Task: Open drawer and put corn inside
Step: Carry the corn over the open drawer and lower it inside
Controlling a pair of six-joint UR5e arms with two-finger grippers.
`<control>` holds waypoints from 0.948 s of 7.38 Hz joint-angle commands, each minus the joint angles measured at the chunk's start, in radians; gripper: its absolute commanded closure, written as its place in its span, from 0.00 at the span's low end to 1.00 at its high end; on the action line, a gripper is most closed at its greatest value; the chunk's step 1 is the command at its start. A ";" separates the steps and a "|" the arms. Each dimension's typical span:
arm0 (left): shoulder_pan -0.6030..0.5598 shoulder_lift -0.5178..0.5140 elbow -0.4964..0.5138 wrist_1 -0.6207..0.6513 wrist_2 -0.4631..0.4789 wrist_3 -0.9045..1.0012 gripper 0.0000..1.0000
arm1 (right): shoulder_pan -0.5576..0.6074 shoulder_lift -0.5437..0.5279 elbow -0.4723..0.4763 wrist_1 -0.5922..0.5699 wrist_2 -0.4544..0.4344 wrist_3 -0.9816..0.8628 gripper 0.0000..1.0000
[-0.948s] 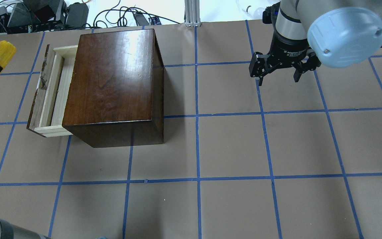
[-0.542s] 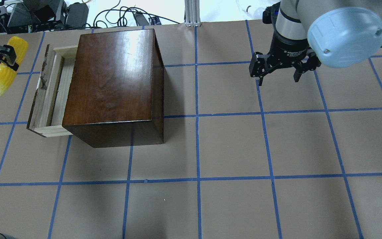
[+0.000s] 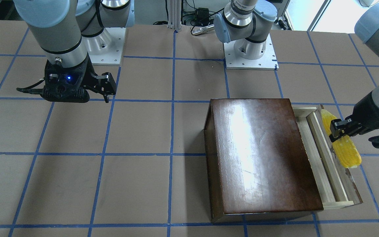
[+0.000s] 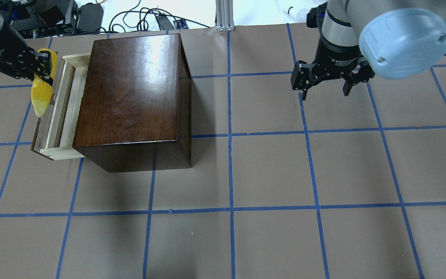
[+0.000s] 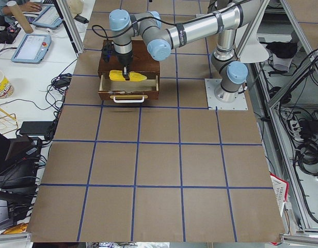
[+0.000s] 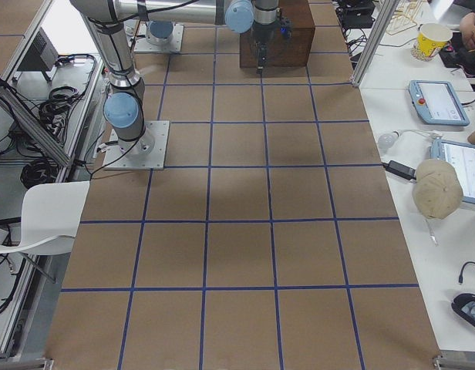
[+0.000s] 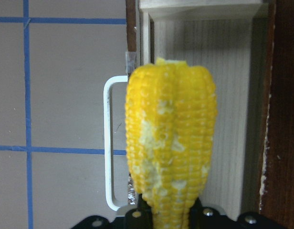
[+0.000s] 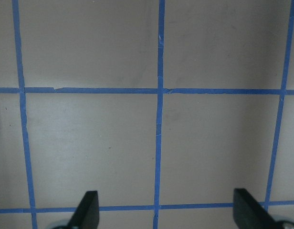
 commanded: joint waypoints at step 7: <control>-0.015 -0.032 -0.073 0.045 0.005 0.070 1.00 | 0.000 0.000 0.000 0.000 -0.002 0.000 0.00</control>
